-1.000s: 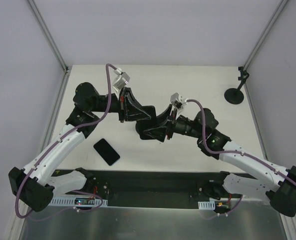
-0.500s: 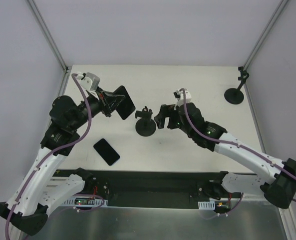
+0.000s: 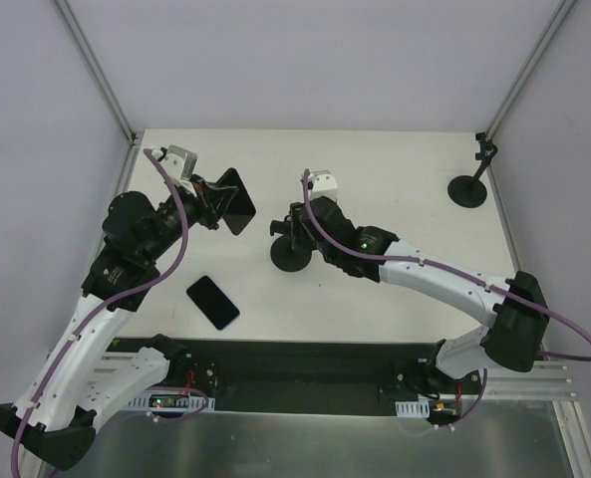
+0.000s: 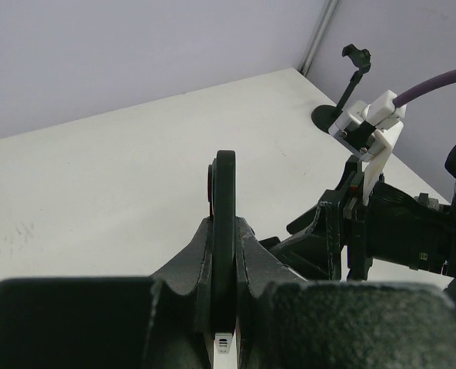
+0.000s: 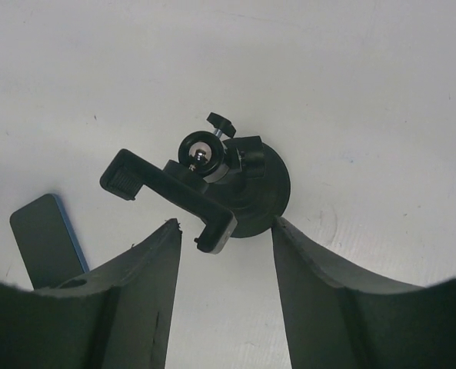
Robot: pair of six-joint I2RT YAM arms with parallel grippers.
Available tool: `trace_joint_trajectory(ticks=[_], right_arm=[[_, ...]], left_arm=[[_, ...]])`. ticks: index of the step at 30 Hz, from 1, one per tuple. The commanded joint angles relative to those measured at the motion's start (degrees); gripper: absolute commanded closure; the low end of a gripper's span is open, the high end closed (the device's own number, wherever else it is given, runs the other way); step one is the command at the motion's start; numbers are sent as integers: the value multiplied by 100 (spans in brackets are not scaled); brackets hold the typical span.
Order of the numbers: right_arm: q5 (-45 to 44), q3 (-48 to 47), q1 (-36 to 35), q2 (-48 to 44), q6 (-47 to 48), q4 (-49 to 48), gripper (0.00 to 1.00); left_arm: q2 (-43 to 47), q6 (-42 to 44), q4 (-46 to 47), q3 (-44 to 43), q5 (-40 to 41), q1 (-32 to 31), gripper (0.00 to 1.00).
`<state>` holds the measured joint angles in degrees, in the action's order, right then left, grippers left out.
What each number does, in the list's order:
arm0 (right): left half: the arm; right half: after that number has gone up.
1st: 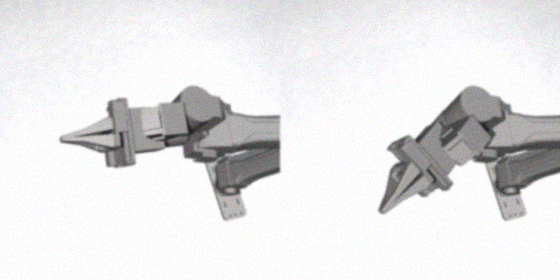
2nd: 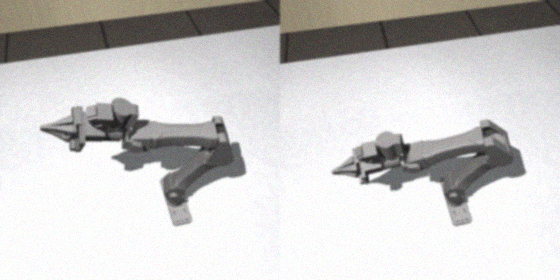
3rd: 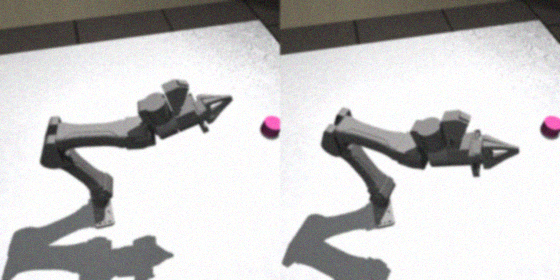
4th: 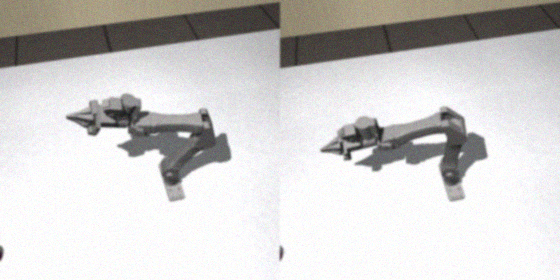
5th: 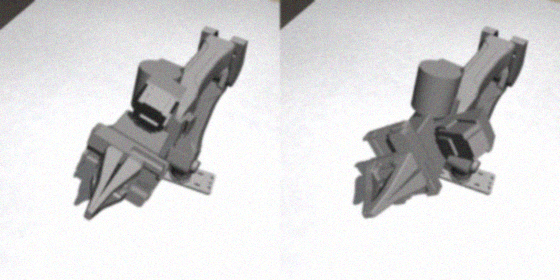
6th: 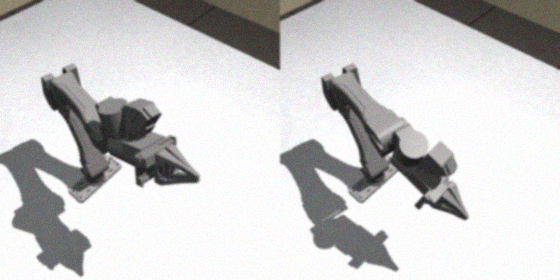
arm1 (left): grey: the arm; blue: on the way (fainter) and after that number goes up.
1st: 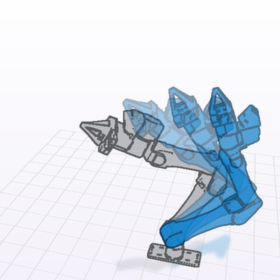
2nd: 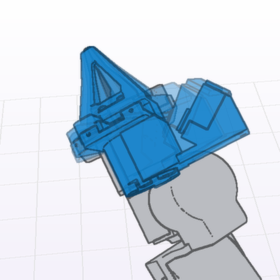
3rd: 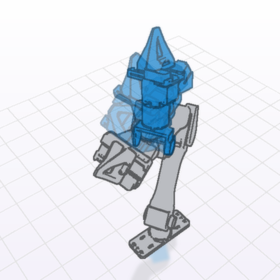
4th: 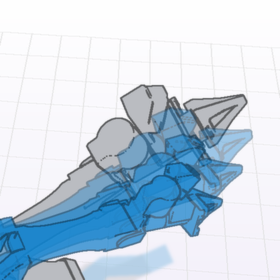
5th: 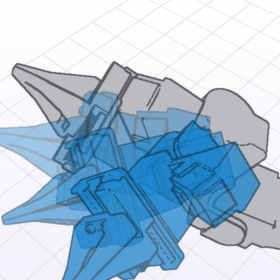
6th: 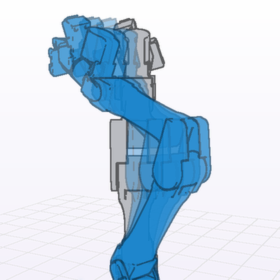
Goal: Place the phone on the phone stand
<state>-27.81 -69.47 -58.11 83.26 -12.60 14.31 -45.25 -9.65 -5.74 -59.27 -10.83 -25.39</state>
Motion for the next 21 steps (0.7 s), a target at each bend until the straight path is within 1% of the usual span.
trace_joint_trajectory(ticks=[1, 3, 13, 19, 21], right_arm=[[-260, -269, -87, 102, 38, 196, 50], [-190, -295, -113, 129, 65, 195, 53], [-154, -374, -139, 234, 223, 248, 60], [-172, -453, -122, 278, 363, 204, 66], [-198, -462, -122, 296, 399, 178, 70]], left_arm=[[43, 42, 398, -94, -42, 104, 100], [26, 33, 398, -103, -95, 113, 100], [-115, 7, 398, -129, -437, 139, 100], [-256, 42, 407, -164, -850, 148, 100], [-300, 51, 398, -164, -929, 148, 100]])
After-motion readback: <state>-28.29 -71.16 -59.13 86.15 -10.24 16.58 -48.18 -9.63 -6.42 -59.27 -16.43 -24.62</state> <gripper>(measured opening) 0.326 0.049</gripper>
